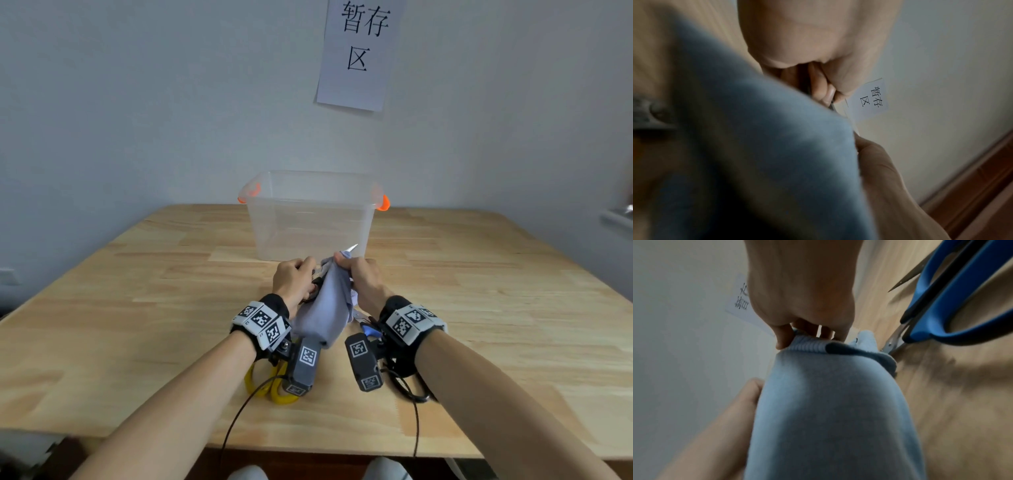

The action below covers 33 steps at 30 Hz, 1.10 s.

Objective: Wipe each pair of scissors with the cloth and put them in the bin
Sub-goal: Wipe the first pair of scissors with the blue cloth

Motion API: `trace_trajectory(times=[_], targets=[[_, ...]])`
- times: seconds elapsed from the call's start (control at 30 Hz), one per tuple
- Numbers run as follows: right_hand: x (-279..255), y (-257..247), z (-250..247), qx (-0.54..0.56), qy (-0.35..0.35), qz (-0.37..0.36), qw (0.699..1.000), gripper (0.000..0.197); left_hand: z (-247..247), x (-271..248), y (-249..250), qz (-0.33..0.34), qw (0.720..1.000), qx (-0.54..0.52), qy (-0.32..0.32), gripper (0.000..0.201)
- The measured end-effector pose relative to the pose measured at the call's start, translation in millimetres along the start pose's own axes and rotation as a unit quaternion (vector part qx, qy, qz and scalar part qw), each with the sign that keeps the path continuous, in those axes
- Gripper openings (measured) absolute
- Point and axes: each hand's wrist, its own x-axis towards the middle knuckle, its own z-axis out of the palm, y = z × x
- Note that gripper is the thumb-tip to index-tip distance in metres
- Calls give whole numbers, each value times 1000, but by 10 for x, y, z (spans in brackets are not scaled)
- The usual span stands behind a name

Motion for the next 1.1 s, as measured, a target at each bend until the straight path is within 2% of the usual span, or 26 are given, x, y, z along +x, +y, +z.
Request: trace_trajectory(times=[0.1,0.27,0.4,0.5,0.73,0.93,1.1], targets=[[25,12,-26,26,-5,-8,1000,23,-22,-12,-7,5,1000,-5,-2,18],[-68,90,110,-14,-18,42,999,22,-44,-5,-27,-9,1000,-10,9,15],[-64,58,70,-4,-11,18,1000,18,-36,-31,1,-5,1000,-20,-5,16],[-24,-3,39,36,-2,-11,999,23,-44,-40,18,2,1000,-17,-5,25],[-55,92,170,-20,-14,25,999,20,-75,0,-30,-8,1000,-18,16,25],[58,22,12,50,2,-8,999,25,-51,-51,-25,5,1000,-8,8,35],[36,118,136,20,-6,6,1000,34,-61,-16,-8,3,1000,-19,23,32]])
